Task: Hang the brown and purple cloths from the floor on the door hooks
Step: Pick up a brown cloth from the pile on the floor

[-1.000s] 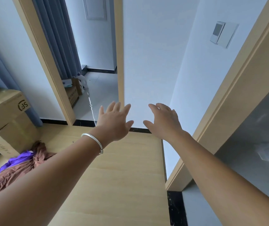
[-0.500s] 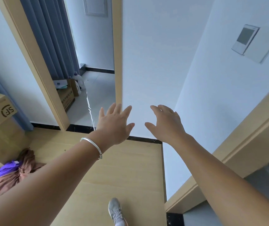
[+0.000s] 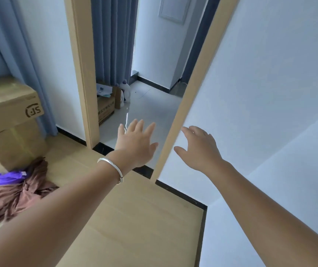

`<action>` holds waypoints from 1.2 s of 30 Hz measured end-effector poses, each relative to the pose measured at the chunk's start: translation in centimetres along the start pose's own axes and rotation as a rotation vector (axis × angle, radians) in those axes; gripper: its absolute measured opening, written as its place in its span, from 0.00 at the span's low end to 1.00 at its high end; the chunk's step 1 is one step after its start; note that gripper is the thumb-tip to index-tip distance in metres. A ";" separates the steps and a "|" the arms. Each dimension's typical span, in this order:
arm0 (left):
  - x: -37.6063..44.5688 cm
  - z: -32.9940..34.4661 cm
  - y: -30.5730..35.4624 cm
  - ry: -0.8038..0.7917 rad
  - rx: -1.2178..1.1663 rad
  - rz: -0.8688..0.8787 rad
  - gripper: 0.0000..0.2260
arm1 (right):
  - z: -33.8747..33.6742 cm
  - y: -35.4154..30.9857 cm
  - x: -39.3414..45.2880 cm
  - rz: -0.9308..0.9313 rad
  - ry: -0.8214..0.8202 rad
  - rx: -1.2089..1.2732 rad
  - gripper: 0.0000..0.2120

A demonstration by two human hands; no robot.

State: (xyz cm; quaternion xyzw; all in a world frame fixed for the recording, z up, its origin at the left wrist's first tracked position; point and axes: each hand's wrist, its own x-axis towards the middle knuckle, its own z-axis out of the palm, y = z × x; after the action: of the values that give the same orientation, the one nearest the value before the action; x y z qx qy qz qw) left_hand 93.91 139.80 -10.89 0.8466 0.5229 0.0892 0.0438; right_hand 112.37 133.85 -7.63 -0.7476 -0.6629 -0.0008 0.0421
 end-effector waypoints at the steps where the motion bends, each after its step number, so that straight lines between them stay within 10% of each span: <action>1: 0.6 0.2 -1.7 0.001 0.003 -0.044 0.29 | 0.5 -1.4 1.7 -0.045 -0.008 0.013 0.30; 23: -6.6 4.7 -27.3 -0.057 0.041 -1.256 0.29 | 15.7 -32.8 24.7 -1.128 -0.319 0.073 0.33; 36: -12.0 15.0 -35.1 -0.211 -0.188 -1.495 0.30 | 26.8 -42.8 26.7 -1.298 -0.506 -0.181 0.34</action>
State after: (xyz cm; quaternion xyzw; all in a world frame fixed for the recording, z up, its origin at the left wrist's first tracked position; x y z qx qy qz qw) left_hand 60.84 145.13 -32.70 0.2639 0.9405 -0.0013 0.2142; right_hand 71.72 167.03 -30.17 -0.1787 -0.9619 0.0931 -0.1848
